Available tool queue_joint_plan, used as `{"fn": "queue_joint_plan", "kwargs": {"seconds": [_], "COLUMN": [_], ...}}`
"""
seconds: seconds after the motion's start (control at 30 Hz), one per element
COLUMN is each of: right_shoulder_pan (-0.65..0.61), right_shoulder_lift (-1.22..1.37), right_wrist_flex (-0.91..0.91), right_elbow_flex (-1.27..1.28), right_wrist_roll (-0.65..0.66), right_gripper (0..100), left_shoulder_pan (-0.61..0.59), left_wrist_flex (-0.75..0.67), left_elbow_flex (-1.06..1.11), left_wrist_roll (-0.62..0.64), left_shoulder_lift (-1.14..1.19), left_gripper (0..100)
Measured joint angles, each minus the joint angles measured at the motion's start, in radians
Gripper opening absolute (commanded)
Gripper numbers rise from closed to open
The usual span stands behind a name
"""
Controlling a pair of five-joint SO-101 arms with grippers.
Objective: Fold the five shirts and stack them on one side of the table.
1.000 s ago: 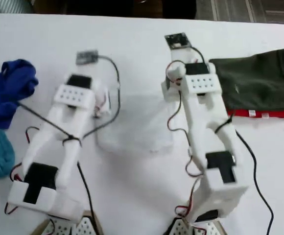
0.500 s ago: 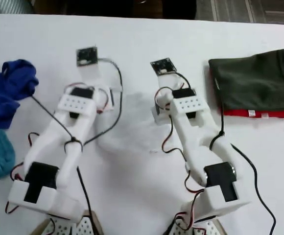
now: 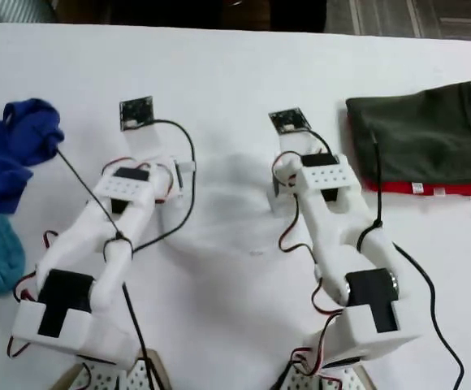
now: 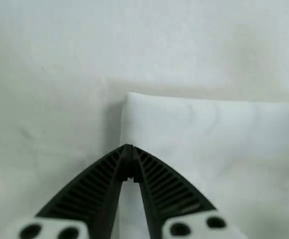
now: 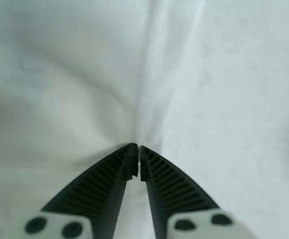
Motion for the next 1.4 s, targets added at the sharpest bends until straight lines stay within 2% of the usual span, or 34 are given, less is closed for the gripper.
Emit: {"fn": "queue_joint_plan", "kwargs": {"seconds": [0.13,0.3,0.37,0.53,0.67,0.8,1.03,1.17,1.2,1.3,1.33,1.4], "right_shoulder_pan": [-0.003,-0.015,-0.026,-0.083,-0.121,-0.121,-0.114,-0.11,-0.11,-0.11,-0.11,-0.109], "right_shoulder_lift": [-0.043,-0.094,-0.094,0.0,0.114,0.233,0.465,0.595,0.631,0.727,0.755,0.799], "right_wrist_flex": [0.018,0.095,0.104,0.091,0.087,0.095,0.258,0.419,0.457,0.568,0.598,0.647], "right_elbow_flex": [-0.037,-0.135,-0.144,-0.157,-0.221,-0.311,-0.557,-0.738,-0.786,-0.93,-0.971,-1.037], "right_wrist_roll": [0.0,0.0,0.0,-0.005,-0.089,-0.117,-0.12,-0.12,-0.12,-0.12,-0.107,-0.06], "right_gripper": [5.0,24.0,28.4,29.1,29.2,29.2,29.2,27.6,23.8,0.0,4.3,1.2], "left_shoulder_pan": [-0.002,-0.018,-0.035,-0.086,-0.129,-0.189,-0.278,-0.284,-0.282,-0.282,-0.282,-0.282], "left_wrist_flex": [0.0,0.015,0.038,0.117,0.164,0.181,0.183,0.183,0.183,0.183,0.183,0.183], "left_elbow_flex": [0.0,0.0,0.0,0.0,0.0,0.0,0.0,0.0,0.0,0.0,0.0,0.0], "left_wrist_roll": [0.0,-0.002,-0.002,-0.002,-0.002,-0.002,-0.049,-0.074,-0.074,-0.075,-0.075,-0.075], "left_shoulder_lift": [0.0,0.0,0.0,-0.063,-0.133,-0.158,-0.16,-0.16,-0.16,-0.16,-0.16,-0.16], "left_gripper": [3,3,3,3,3,3,3,3,3,3,3,3]}}
